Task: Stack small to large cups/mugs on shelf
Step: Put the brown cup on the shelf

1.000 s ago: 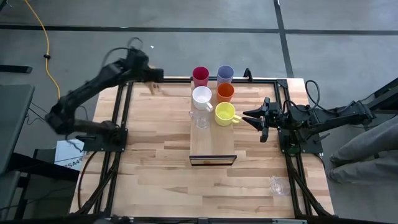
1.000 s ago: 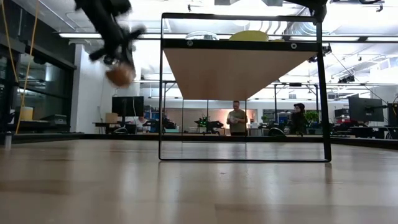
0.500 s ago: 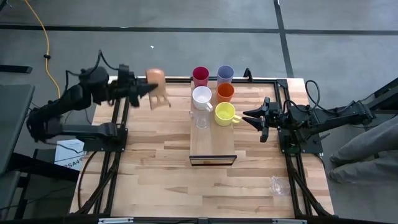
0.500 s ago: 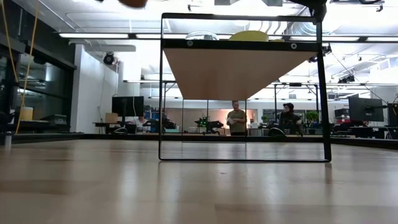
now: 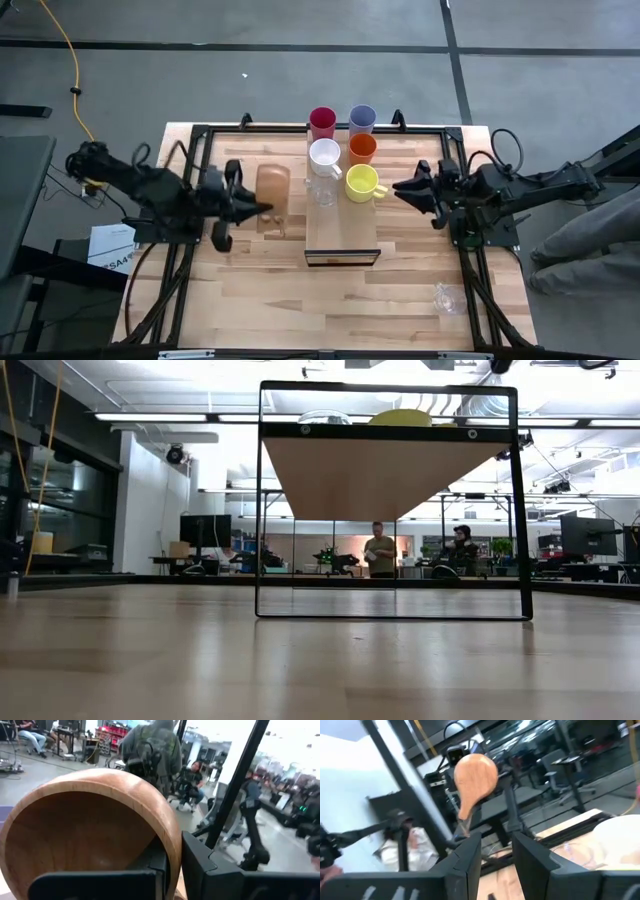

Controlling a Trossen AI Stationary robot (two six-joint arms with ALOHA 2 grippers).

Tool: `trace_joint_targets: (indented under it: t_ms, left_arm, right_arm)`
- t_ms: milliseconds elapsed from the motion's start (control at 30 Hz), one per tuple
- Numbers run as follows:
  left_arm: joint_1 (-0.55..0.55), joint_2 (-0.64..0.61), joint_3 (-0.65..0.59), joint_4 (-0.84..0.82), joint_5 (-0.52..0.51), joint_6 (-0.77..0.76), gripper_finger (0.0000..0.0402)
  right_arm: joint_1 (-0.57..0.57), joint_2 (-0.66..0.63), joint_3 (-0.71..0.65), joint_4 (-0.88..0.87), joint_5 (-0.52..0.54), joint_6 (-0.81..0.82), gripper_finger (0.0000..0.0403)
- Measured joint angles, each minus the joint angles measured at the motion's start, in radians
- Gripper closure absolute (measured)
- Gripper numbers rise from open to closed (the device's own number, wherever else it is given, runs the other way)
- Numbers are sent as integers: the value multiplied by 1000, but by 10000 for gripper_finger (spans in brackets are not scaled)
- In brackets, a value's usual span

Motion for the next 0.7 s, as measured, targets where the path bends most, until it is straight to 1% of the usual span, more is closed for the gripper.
trace_joint_targets:
  t_ms: [67, 167, 533, 700]
  left_arm:
    - [-33, 25, 0, 10, -28, 16, 384]
    - [-42, 50, 0, 37, -19, 27, 384]
    - [-42, 37, 0, 32, -15, 19, 384]
    - [-41, 41, 0, 14, -13, -21, 384]
  right_arm:
    - [0, 9, 0, 0, -35, 5, 302]
    - [0, 27, 0, 2, -66, -1, 302]
    - [0, 37, 0, 32, -70, -32, 302]
    - [0, 38, 0, 31, -73, -32, 302]
